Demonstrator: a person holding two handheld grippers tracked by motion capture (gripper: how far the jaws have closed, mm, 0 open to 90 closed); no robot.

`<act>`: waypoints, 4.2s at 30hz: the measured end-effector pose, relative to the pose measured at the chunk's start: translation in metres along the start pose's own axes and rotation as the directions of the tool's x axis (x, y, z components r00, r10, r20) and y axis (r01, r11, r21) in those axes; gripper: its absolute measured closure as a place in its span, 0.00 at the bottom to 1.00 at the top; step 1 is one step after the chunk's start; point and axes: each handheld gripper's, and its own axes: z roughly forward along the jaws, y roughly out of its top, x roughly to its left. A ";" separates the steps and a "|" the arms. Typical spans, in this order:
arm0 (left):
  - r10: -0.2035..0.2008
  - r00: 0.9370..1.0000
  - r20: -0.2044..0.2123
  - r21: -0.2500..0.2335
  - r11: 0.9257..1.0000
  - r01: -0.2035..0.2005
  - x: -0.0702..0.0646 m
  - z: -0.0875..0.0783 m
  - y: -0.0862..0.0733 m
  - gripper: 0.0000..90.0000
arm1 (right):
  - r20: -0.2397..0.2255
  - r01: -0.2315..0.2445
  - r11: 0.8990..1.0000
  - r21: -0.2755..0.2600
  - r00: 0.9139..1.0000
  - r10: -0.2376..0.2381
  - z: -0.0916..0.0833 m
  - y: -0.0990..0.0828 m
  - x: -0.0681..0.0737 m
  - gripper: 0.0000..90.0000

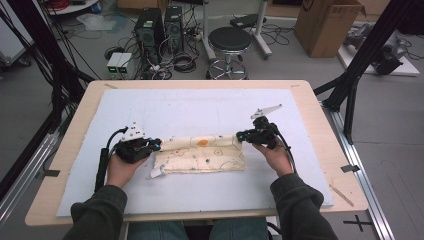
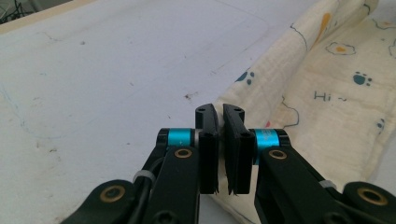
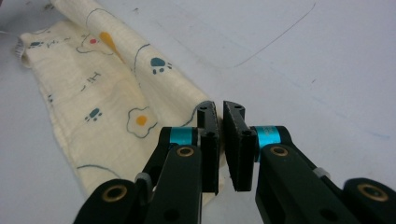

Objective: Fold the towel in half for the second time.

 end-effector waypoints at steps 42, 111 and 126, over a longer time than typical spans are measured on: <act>0.119 0.991 0.061 0.083 0.989 -0.123 -0.037 -0.022 -0.027 0.93 | -0.067 0.083 0.997 -0.005 0.994 -0.083 -0.015 -0.057 0.042 0.94; 0.104 0.994 0.038 0.156 0.982 -0.108 -0.044 -0.004 -0.024 0.81 | -0.161 0.157 0.986 0.063 0.976 -0.145 0.017 -0.050 0.071 0.90; 0.071 0.996 0.051 0.044 0.996 -0.073 -0.039 -0.014 -0.020 0.62 | -0.100 0.163 0.986 -0.037 0.981 -0.166 0.004 -0.023 0.066 0.76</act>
